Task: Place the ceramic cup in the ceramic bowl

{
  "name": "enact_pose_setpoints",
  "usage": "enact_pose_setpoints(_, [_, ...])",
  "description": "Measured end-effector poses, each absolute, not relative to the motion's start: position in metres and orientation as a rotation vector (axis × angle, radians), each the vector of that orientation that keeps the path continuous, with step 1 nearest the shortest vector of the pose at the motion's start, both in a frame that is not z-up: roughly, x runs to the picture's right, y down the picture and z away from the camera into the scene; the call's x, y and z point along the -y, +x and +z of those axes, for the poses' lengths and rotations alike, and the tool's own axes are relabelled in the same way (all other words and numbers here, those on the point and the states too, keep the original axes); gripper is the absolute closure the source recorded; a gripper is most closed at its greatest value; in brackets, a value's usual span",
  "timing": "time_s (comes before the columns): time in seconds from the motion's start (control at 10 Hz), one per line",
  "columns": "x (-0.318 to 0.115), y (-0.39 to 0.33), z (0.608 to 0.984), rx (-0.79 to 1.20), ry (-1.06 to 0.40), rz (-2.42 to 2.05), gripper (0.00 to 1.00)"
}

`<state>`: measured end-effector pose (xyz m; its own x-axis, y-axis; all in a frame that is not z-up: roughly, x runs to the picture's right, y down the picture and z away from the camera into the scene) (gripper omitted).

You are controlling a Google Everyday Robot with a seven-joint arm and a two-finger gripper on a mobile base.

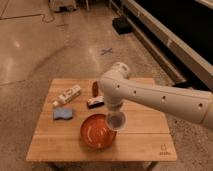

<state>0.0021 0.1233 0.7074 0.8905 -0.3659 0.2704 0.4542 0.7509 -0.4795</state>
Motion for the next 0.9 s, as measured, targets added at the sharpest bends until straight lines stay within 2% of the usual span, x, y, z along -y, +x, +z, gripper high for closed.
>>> enact_pose_setpoints(0.3, [-0.141, -0.023, 0.715, 0.185, -0.549, -0.518, 0.82])
enact_pose_setpoints(0.7, [-0.147, -0.033, 0.718, 0.17, -0.537, -0.545, 0.45])
enact_pose_setpoints(0.9, [-0.153, -0.038, 0.719, 0.177, -0.533, -0.557, 0.39])
